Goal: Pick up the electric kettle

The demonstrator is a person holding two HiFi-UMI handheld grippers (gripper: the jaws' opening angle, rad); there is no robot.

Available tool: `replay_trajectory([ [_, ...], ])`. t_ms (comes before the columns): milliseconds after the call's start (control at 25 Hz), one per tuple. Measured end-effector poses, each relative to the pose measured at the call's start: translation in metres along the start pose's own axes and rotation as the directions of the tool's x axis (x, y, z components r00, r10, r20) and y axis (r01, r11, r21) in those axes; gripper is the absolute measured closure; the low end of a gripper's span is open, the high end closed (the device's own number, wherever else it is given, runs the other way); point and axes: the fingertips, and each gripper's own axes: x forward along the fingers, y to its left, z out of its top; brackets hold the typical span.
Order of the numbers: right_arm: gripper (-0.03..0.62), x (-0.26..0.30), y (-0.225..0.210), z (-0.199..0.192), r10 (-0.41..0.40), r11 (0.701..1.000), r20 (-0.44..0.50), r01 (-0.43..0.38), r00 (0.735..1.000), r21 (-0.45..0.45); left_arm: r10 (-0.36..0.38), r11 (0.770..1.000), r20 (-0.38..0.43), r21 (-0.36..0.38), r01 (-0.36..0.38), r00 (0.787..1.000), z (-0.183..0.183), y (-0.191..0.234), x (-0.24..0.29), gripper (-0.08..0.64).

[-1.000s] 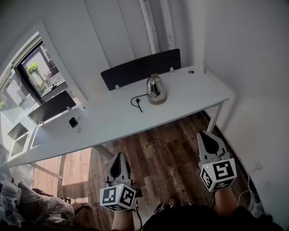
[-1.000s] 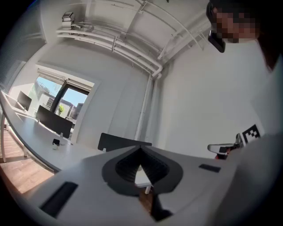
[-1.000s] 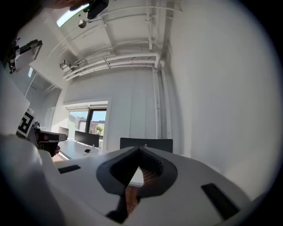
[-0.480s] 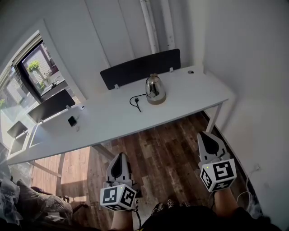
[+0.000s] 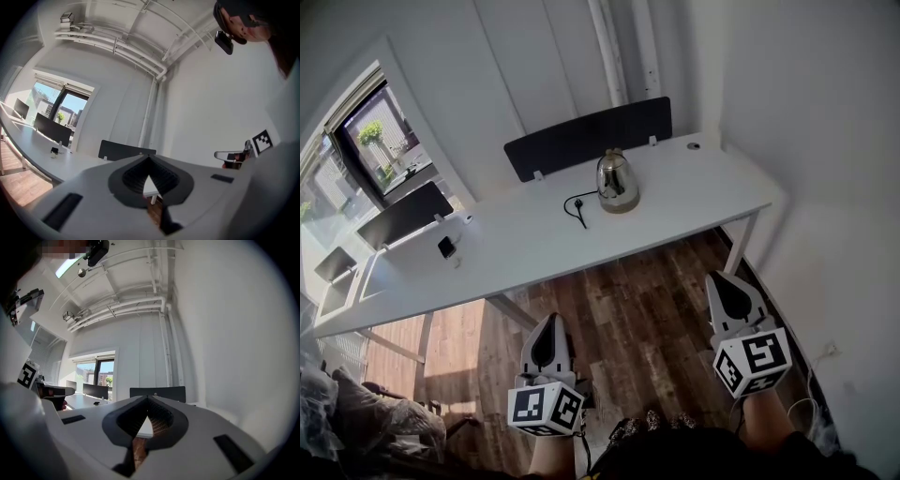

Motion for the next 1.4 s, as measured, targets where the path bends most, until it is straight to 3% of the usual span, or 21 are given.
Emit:
replay_trajectory([
  [160, 0.586, 0.000, -0.003, 0.000, 0.010, 1.000, 0.004, -0.010, 1.000, 0.007, -0.032, 0.999, 0.022, -0.025, 0.033, 0.999, 0.002, -0.015, -0.001, 0.560],
  [320, 0.586, 0.002, -0.013, -0.002, 0.005, 1.000, -0.002, -0.005, 1.000, -0.001, -0.023, 0.999, 0.048, 0.032, 0.021, 0.999, 0.006, -0.017, 0.009, 0.560],
  [480, 0.586, 0.011, -0.021, 0.001, 0.001, 1.000, -0.007, -0.001, 1.000, 0.017, -0.029, 0.999, 0.056, 0.020, 0.027, 0.998, 0.013, -0.013, 0.032, 0.560],
  [640, 0.586, 0.029, -0.029, -0.001, -0.006, 1.000, -0.014, 0.006, 1.000, 0.003, -0.053, 0.997, 0.066, 0.060, 0.049, 0.996, 0.019, -0.014, 0.064, 0.560],
  [920, 0.586, 0.076, -0.051, -0.009, -0.049, 0.999, -0.026, 0.049, 0.998, 0.000, -0.111, 0.993, 0.032, 0.030, 0.110, 0.993, 0.004, -0.009, 0.125, 0.560],
  [1400, 0.586, 0.177, -0.087, -0.011, -0.089, 0.995, -0.045, 0.090, 0.995, 0.029, -0.174, 0.984, -0.028, 0.044, 0.175, 0.984, -0.007, 0.013, 0.219, 0.560],
])
